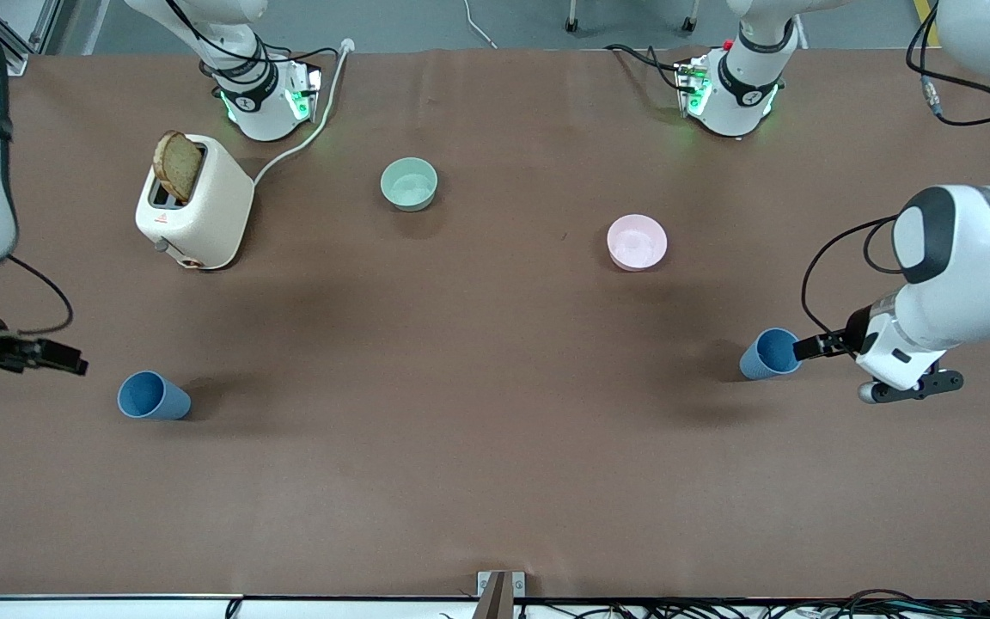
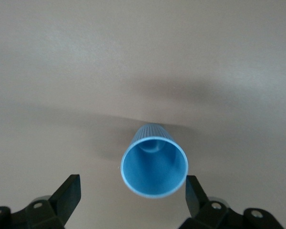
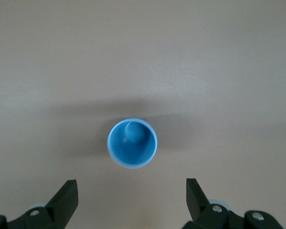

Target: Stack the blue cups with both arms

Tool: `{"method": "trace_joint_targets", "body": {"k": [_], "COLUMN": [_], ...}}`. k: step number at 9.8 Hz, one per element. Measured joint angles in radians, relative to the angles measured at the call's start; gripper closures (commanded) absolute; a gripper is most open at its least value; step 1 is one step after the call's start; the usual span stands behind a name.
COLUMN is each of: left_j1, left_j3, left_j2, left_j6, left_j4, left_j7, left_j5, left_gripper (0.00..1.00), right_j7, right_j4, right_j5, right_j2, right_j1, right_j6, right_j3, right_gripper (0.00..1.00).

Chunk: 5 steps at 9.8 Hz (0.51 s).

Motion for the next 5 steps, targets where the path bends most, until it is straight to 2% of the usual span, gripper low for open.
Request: {"method": "trace_joint_targets", "body": {"k": [3, 5], "left_j1": [0.001, 0.002], "left_j3": [-0.001, -0.001], "left_j2": [0.039, 0.040], "left_j6": [0.095, 0.112], "left_j4": [-0.075, -0.113], "left_j7": [-0.009, -0.010], "left_j5": [0.000, 0.000], "left_gripper": [0.23, 0.31], "right_j7": [-0.029, -0.062], "right_j4": [-0.006, -0.068], "right_j5": [-0.040, -0.042], "right_j2": [0.142, 0.165], "right_j1": [-0.001, -0.003], "right_j6": [0.143, 0.245], "right_j3": [0.000, 0.000], "right_gripper": [0.00, 0.00]}}
